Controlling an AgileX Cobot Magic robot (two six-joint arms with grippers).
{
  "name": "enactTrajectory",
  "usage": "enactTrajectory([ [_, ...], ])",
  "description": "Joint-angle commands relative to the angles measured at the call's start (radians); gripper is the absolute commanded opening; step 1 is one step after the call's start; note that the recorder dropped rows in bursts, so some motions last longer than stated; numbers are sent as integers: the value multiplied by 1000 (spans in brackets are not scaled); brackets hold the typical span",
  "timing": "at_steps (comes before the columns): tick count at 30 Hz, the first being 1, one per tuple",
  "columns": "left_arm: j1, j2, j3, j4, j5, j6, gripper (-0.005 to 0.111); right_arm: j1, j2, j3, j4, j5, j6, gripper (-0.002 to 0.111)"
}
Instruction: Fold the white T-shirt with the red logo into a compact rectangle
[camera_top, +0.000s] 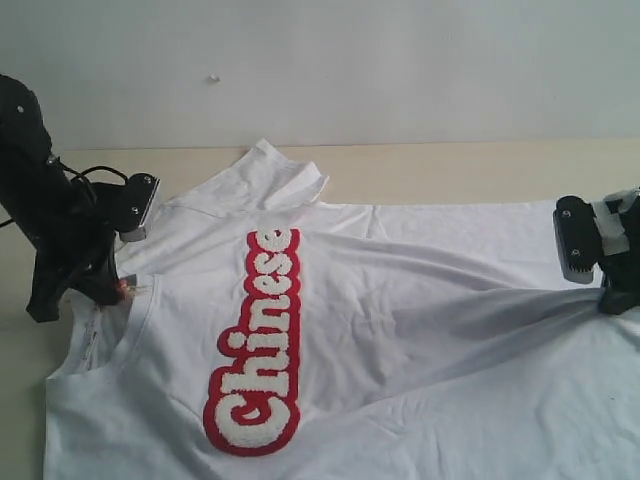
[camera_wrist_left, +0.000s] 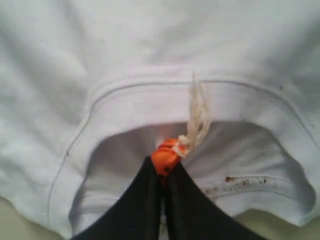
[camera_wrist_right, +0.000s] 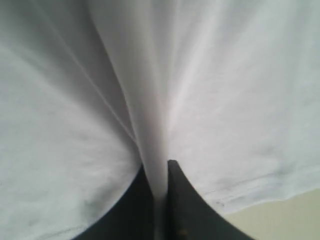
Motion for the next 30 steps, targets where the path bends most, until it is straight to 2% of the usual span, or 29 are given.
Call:
enactTrajectory([
  [1, 12, -59, 2, 13, 4, -10, 1, -2, -27, -27, -20, 67, 4, 0],
  [5, 64, -133, 4, 8, 14, -46, 1, -2, -69, -60, -64, 119, 6, 0],
  [8, 133, -203, 4, 14, 47, -62, 1, -2, -112, -95, -79, 121, 6, 0],
  [14, 235, -365, 4, 99, 66, -77, 1, -2, -177, -165, -79, 138, 6, 0],
  [19, 255, -477, -7, 122, 49, -77, 1, -2, -218, -224, -74, 189, 15, 0],
  [22, 255, -515, -7, 62, 52, -77, 1, 0, -263, -241, -35, 195, 29, 0],
  [30, 255, -632, -7, 15, 140, -80, 1, 0, -403, -260, 11, 326, 25, 0],
])
